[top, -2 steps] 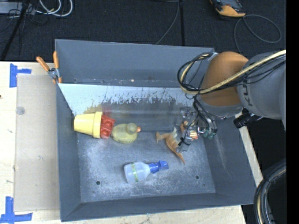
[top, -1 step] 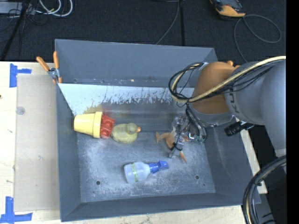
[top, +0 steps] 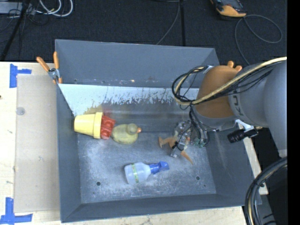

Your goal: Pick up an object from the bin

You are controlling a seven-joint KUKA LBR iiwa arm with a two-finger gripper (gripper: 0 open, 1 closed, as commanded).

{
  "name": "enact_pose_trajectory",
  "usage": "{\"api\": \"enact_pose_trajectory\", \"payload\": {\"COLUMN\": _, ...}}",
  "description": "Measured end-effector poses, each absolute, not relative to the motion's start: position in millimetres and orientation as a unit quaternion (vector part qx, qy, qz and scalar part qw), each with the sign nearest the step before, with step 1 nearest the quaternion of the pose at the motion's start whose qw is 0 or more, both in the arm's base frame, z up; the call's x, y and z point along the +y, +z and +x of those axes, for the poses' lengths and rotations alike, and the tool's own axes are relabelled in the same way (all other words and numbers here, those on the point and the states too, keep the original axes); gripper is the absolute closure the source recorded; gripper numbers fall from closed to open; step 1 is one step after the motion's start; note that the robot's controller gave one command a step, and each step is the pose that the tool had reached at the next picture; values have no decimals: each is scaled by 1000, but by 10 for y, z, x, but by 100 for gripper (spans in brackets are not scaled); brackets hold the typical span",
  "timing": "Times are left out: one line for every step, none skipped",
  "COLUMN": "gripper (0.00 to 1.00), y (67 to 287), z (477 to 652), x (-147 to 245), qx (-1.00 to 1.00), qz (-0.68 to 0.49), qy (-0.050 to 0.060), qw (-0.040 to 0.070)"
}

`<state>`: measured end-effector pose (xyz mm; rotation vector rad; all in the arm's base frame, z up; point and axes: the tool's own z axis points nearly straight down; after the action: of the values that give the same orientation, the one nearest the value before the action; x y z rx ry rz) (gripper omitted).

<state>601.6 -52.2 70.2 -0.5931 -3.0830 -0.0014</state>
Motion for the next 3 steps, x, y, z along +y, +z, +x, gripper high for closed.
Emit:
{"api": "enact_pose_trajectory", "payload": {"gripper": 100, "y": 702, "z": 6017, "x": -522, "qx": -982, "qz": -189, "qy": 0, "qw": 1}}
{"api": "enact_pose_trajectory", "payload": {"gripper": 100, "y": 730, "z": 6008, "x": -521, "qx": -982, "qz": -189, "qy": 0, "qw": 2}}
{"api": "enact_pose_trajectory", "payload": {"gripper": 100, "y": 868, "z": 5995, "x": -519, "qx": -982, "qz": -188, "qy": 0, "qw": 4}}
